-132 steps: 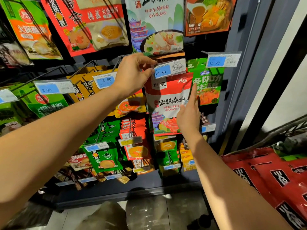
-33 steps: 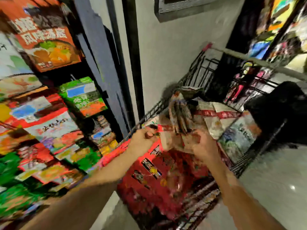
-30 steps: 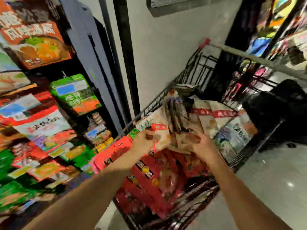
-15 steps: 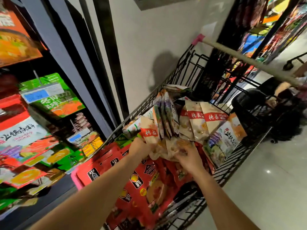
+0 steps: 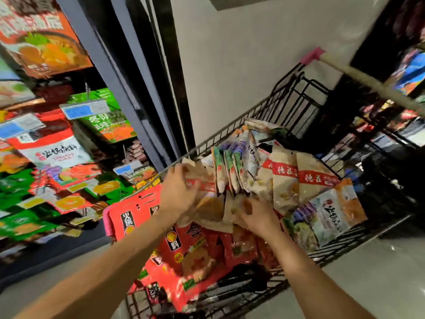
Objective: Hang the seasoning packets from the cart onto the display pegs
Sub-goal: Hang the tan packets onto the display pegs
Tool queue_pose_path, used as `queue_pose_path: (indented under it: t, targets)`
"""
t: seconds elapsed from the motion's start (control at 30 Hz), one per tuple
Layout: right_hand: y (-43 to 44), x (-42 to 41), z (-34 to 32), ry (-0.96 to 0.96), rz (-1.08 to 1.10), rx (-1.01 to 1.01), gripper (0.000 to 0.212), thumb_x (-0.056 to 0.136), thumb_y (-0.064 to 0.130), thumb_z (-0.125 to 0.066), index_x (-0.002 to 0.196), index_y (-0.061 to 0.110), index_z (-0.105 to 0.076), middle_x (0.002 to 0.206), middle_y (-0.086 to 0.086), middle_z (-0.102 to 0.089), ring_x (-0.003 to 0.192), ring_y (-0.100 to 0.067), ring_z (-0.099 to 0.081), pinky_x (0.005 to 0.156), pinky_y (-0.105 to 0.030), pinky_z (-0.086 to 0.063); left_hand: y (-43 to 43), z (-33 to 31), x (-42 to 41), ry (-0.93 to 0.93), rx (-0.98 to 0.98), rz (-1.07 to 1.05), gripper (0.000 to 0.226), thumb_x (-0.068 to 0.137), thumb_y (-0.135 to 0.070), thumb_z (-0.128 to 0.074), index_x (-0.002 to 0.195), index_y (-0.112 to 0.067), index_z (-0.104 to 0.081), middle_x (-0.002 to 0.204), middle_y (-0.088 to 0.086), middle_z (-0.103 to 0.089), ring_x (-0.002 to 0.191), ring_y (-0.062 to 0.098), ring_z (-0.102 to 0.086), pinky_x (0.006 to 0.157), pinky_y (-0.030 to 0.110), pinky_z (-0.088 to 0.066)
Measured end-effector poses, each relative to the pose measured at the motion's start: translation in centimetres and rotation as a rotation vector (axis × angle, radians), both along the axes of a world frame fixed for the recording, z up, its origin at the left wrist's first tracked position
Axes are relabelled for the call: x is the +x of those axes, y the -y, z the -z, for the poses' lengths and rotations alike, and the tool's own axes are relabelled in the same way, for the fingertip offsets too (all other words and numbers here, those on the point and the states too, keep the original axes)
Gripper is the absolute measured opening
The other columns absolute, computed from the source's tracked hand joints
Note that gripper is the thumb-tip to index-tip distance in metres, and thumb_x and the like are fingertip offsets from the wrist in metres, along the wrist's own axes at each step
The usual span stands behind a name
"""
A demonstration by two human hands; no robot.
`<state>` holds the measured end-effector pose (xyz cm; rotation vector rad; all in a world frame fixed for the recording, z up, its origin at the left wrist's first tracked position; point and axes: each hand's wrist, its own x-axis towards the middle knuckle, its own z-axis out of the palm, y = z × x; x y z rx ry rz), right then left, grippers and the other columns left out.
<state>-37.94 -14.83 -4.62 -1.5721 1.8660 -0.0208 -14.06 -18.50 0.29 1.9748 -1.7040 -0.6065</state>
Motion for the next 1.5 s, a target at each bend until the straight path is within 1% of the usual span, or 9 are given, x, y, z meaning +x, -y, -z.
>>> queue_pose_path:
  t: [0.13,0.37,0.57,0.83,1.0,1.23,1.3,1.4,1.5]
  targets:
    - [0.2,-1.5,0.1,0.117,-0.067,-0.044,0.047,0.092,0.062,-0.05,0.109,0.024,-0.072,0.113,-0.007,-0.071,0.11,-0.031,-0.064,0.083,-0.036,-0.052,4.5,-1.2,-6.5,-0.387,0.086,-0.051,0.053,0.086,-0.055,-0.074,0.124,-0.021,-0.059,0.105,-0.006,-0.069,0.095,0.014,-0.067,0.083,0.032,-0.054]
    - [0.1,-2.7,-1.5,0.387,0.017,-0.044,0.024,0.098,0.035,-0.067,0.119,0.023,-0.071,0.113,0.003,-0.071,0.109,-0.018,-0.065,0.084,-0.029,-0.046,4.3,-1.5,-5.5,-0.251,0.043,-0.131,0.025,0.105,-0.02,-0.054,0.088,-0.011,-0.071,0.068,0.002,-0.065,0.061,0.021,-0.058,0.053,0.028,-0.038]
    - [1.4,-1.0,-2.4,0.608,0.162,-0.055,0.013,0.094,0.014,-0.073,0.106,0.011,-0.074,0.091,0.006,-0.07,0.091,-0.02,-0.068,0.082,-0.028,-0.052,-0.6,-4.5,-1.6,-0.374,-0.182,-0.225,0.025,0.106,-0.013,-0.047,0.087,-0.018,-0.063,0.078,-0.007,-0.065,0.071,-0.004,-0.061,0.068,0.021,-0.049]
    - [0.8,5.9,-6.9,1.449,0.518,0.574,0.066,0.078,0.05,-0.079,0.123,0.006,-0.061,0.116,-0.025,-0.072,0.116,-0.041,-0.067,0.11,-0.057,-0.046,-6.2,-9.1,1.3,-1.119,-0.14,-0.452,0.034,0.108,-0.011,-0.038,0.081,-0.015,-0.059,0.07,-0.003,-0.067,0.064,0.015,-0.058,0.065,0.035,-0.038]
    - [2.9,8.3,-8.4,1.498,0.671,0.417,0.049,0.094,0.025,-0.067,0.139,0.01,-0.059,0.132,-0.018,-0.067,0.125,-0.035,-0.062,0.109,-0.051,-0.047,-7.1,-8.6,1.8,-1.309,-0.118,-0.477,0.041,0.102,-0.01,-0.041,0.074,-0.019,-0.07,0.072,0.001,-0.064,0.062,0.019,-0.054,0.062,0.034,-0.037]
    - [6.1,7.8,-10.4,1.435,0.764,0.376,0.025,0.09,0.012,-0.074,0.114,0.009,-0.071,0.112,-0.019,-0.076,0.1,-0.035,-0.074,0.09,-0.054,-0.059,-4.3,-8.6,2.0,-1.426,-0.071,-0.376,0.012,0.077,-0.015,-0.06,0.078,-0.007,-0.069,0.082,0.011,-0.062,0.078,0.027,-0.059,0.077,0.037,-0.05]
    - [6.7,7.1,-10.7,1.379,0.745,0.371,0.022,0.088,0.015,-0.077,0.109,0.009,-0.073,0.107,-0.015,-0.077,0.097,-0.035,-0.074,0.082,-0.052,-0.063,-2.8,-9.2,1.8,-1.434,-0.116,-0.387,0.015,0.072,-0.014,-0.049,0.066,-0.009,-0.062,0.066,0.006,-0.059,0.061,0.02,-0.059,0.063,0.031,-0.056]
    - [7.3,5.7,-11.9,1.38,0.683,0.365,0.058,0.057,0.029,-0.094,0.111,0.013,-0.079,0.122,-0.016,-0.073,0.128,-0.046,-0.057,0.111,-0.068,-0.037,-0.1,-9.6,1.2,-1.438,-0.157,-0.523,0.027,0.084,-0.014,-0.042,0.065,-0.014,-0.061,0.059,0.002,-0.06,0.051,0.017,-0.06,0.053,0.025,-0.055]
    - [7.2,3.6,-14.6,1.442,0.609,0.383,0.037,0.085,0.02,-0.077,0.12,0.008,-0.074,0.122,-0.018,-0.073,0.122,-0.039,-0.065,0.113,-0.056,-0.044,2.1,-8.5,0.5,-1.269,-0.044,-0.534,0.025,0.1,-0.028,-0.048,0.085,-0.017,-0.065,0.069,0.0,-0.072,0.069,0.021,-0.066,0.068,0.033,-0.051]
